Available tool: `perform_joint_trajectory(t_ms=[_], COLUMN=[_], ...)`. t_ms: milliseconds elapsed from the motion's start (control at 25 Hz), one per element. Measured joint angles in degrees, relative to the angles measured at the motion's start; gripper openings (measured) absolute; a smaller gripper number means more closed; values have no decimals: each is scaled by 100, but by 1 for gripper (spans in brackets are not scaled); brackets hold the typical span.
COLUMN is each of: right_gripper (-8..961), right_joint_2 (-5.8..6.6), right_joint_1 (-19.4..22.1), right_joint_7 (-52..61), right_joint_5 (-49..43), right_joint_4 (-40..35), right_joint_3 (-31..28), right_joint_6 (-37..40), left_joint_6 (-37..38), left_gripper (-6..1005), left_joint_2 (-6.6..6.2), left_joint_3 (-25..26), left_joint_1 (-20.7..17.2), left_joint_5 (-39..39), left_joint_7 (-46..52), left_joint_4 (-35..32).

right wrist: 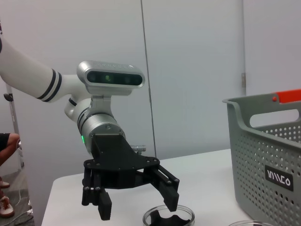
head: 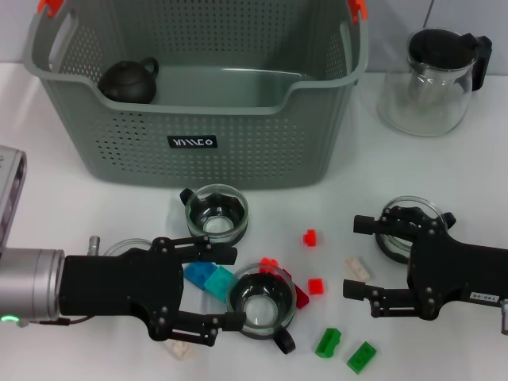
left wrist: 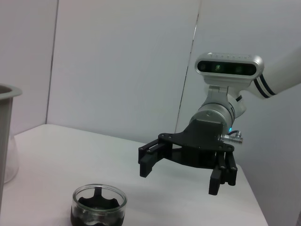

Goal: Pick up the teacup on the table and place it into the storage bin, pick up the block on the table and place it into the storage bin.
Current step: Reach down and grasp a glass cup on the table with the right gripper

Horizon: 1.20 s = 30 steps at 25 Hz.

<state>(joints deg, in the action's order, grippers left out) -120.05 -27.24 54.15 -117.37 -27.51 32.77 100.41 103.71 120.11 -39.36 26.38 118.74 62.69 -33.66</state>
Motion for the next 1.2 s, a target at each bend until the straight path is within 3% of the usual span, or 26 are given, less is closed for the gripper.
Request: perform_joint_trajectory(t_ms=[800, 1040, 1200], right_gripper=[900, 887, 879], right_joint_2=[-9, 56, 62], right_joint_1=[-4, -17, -118], right_joint_7=[55, 1354, 2619], right_joint_5=[30, -70, -580], right_joint_4=[59, -473, -1634], right_joint_3=[-51, -40, 241], right_joint_6=[-85, -31, 198], left_joint_6=[156, 543, 651], left_gripper=[873, 873, 872], left_joint_2=[-17, -178, -225], left_joint_3=[54, 900, 1488], left_joint_1=[-62, -357, -450], left_joint_5=[7, 78, 420], left_joint_7=[37, 270, 429], left_joint_4=[-65, -518, -753])
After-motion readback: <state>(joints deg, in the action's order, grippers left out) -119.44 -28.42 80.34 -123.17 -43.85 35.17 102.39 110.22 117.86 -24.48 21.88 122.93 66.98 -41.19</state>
